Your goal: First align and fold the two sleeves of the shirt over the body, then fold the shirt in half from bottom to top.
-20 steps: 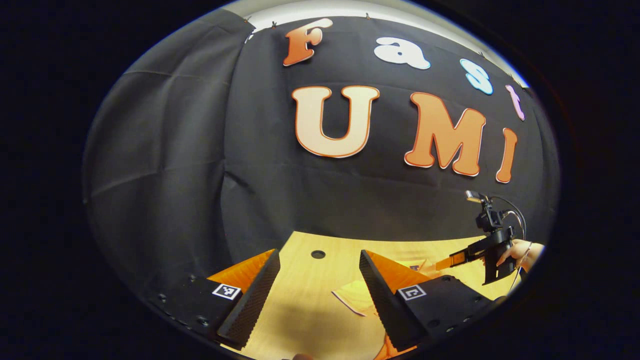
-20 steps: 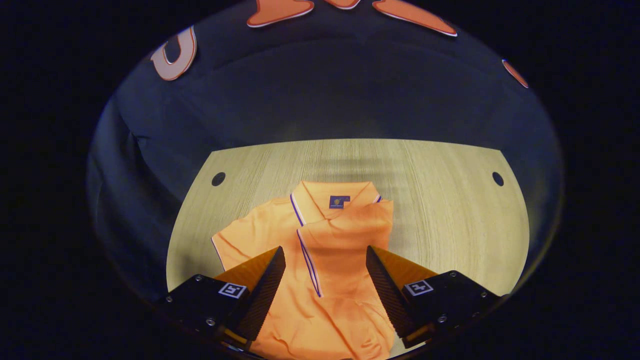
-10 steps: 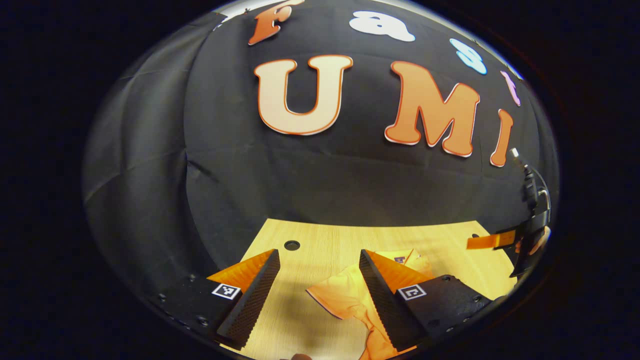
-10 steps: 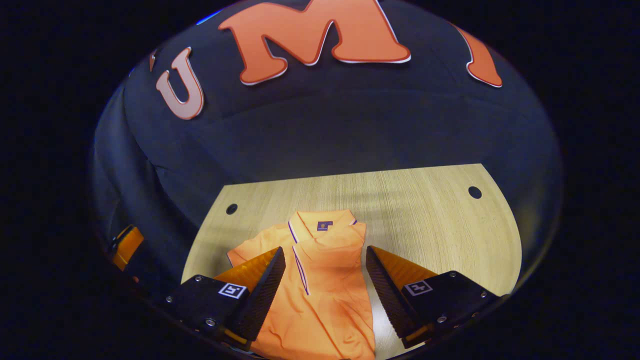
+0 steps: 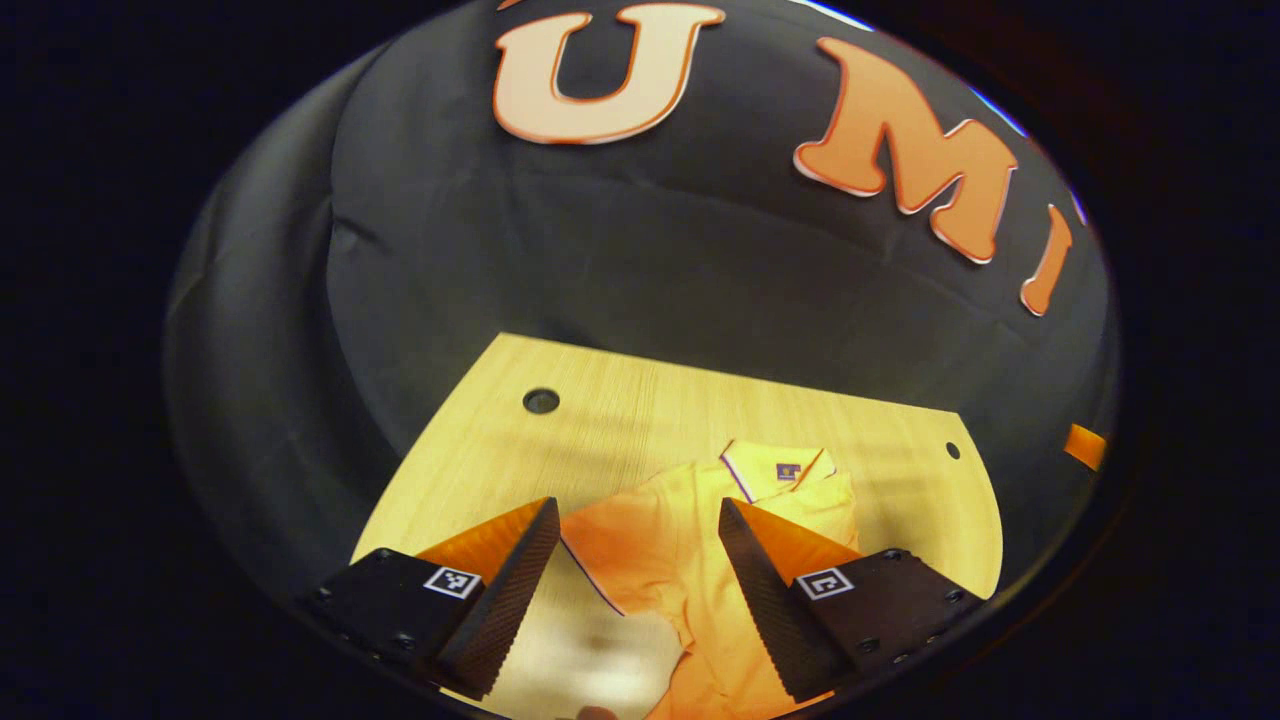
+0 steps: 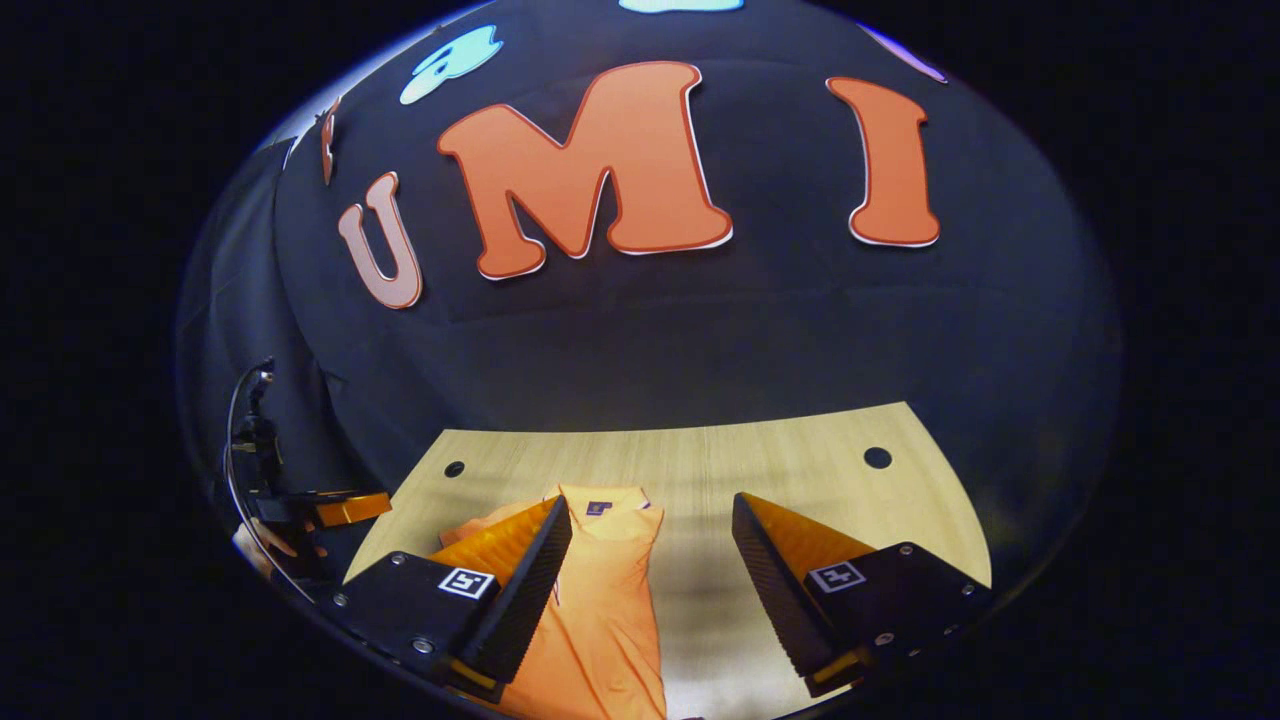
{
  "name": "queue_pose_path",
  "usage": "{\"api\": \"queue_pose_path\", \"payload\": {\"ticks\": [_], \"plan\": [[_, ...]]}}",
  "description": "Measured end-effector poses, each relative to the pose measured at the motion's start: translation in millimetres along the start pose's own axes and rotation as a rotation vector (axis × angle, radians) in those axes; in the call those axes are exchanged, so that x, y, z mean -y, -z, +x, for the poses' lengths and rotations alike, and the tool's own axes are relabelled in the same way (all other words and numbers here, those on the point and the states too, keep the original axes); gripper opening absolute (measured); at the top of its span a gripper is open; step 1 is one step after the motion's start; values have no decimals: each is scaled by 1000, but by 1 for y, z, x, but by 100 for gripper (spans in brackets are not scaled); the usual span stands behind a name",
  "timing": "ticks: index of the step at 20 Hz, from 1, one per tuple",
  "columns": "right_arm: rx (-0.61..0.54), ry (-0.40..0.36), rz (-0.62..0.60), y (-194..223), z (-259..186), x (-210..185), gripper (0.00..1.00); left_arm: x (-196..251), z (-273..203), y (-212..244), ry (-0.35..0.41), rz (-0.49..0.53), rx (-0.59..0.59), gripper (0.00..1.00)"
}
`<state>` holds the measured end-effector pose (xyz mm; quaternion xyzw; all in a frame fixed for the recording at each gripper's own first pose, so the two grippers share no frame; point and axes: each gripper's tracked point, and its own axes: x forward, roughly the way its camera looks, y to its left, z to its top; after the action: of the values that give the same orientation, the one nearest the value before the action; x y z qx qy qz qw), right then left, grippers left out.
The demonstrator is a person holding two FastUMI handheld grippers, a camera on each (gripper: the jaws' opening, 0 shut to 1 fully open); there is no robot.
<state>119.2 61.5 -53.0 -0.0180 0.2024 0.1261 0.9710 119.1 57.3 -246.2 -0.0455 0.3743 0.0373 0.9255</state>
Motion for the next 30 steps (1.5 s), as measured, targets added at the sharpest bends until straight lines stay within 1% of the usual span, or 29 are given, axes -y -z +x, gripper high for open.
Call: {"api": "queue_pose_path", "payload": {"ticks": [3,5,8,10,12,15,17,19,21,23,24,28,30], "plan": [[3,-27,27,-1,-15,19,98,-3,32,22,-32,-41,-114,98],[0,-19,42,0,-20,38,98,-13,52,41,-73,-63,-202,98],[-22,10,49,11,-21,65,99,-26,80,73,-119,-137,-300,99],[-46,12,77,20,-23,77,99,-38,91,92,-148,-197,-371,98],[-66,23,94,29,-21,88,99,-47,99,108,-175,-229,-426,99],[-94,33,111,39,-22,99,99,-56,113,122,-214,-254,-462,99],[-109,28,131,44,-21,102,99,-60,119,128,-238,-246,-482,99],[-121,28,142,48,-21,105,99,-59,123,130,-233,-232,-494,99],[-132,24,151,53,-19,106,99,-58,127,135,-245,-212,-511,98],[-140,13,164,55,-19,102,99,-58,130,138,-248,-204,-524,100],[-139,13,163,55,-20,102,99,-59,131,139,-254,-203,-527,98],[-117,20,152,49,-23,99,99,-59,134,144,-266,-198,-543,99],[-87,38,127,43,-26,100,99,-59,136,144,-266,-204,-540,99]]}}
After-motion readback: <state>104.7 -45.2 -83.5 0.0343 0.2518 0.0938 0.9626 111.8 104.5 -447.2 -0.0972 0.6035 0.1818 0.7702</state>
